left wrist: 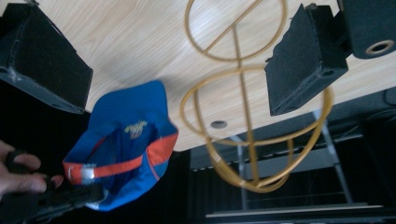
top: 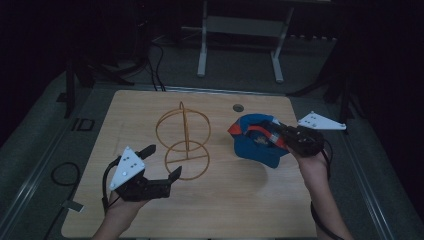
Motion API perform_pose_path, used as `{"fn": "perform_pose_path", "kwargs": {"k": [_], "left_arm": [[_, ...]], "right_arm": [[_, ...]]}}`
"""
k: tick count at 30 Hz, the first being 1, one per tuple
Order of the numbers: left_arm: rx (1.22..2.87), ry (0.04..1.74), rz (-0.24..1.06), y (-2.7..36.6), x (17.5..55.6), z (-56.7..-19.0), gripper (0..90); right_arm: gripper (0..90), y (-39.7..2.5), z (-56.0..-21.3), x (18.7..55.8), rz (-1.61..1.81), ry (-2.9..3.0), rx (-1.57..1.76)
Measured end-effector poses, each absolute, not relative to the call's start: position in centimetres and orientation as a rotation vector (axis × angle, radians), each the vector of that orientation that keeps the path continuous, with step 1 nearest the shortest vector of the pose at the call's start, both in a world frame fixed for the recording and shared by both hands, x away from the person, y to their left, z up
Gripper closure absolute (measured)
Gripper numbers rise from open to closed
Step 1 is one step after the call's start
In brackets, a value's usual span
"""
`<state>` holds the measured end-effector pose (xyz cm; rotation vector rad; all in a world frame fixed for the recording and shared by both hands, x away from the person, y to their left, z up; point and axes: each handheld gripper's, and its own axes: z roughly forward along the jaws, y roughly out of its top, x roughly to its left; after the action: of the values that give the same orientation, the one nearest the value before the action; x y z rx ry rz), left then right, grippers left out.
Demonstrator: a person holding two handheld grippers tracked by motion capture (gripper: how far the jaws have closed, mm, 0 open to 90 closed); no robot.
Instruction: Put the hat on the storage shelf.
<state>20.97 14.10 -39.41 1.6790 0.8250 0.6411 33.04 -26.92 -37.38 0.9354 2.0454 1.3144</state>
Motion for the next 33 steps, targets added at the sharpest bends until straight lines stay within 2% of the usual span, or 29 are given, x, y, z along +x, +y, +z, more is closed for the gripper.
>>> {"fn": "perform_pose_path", "kwargs": {"k": [16,24,33], "left_arm": [[1.729,0.685,0.599,7.3,25.0,-36.5,11.9],[1.763,0.666,0.561,4.1,26.4,-36.4,15.3],[1.820,0.655,0.577,1.4,28.2,-35.7,23.9]], "right_arm": [[87.7,-26.1,-35.1,30.7,1.382,2.042,0.837],[87.7,-25.4,-34.6,29.8,1.393,2.056,0.785],[87.6,-24.9,-34.3,28.6,1.428,2.074,0.737]]}}
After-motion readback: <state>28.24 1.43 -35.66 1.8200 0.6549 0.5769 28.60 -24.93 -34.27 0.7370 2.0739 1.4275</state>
